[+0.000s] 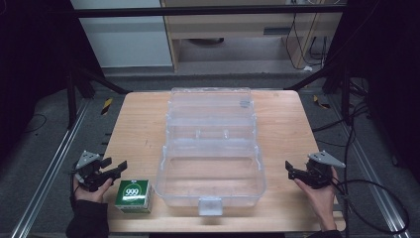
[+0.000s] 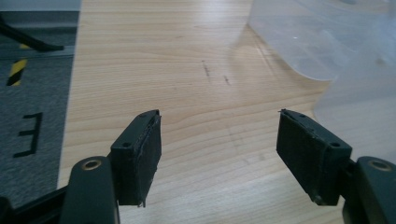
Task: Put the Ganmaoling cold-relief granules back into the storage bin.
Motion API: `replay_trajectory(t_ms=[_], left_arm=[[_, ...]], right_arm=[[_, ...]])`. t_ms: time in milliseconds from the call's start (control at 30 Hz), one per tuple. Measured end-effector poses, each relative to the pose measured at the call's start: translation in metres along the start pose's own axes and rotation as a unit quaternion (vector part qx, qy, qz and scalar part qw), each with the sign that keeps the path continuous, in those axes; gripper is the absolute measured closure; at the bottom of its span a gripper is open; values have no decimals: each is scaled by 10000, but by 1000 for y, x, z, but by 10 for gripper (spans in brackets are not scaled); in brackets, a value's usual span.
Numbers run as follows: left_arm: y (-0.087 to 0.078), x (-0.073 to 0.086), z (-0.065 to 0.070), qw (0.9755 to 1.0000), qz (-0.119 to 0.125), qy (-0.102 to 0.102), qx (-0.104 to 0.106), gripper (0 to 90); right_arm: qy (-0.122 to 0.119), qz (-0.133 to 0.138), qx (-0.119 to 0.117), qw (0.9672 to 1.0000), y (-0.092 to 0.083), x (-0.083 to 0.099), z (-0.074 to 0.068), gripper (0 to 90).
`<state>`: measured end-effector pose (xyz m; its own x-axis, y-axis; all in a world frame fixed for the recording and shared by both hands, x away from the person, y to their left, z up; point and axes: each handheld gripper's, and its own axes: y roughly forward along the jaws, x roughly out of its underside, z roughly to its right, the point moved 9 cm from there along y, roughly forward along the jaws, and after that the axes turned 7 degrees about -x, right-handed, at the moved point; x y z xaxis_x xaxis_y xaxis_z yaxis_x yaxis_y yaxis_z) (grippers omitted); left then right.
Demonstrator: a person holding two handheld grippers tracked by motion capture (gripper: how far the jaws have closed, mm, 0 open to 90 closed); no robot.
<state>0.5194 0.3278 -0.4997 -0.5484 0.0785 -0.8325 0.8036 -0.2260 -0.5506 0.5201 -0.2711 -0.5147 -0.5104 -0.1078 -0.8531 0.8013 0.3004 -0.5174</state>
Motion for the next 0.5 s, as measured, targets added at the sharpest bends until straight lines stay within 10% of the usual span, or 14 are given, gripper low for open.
replay_trajectory(t_ms=[500], left_arm=[[-14,-16,18,9966,103,495,655,270]], right_arm=[[-233,-34,-35,9997,-2,2,-6,80]])
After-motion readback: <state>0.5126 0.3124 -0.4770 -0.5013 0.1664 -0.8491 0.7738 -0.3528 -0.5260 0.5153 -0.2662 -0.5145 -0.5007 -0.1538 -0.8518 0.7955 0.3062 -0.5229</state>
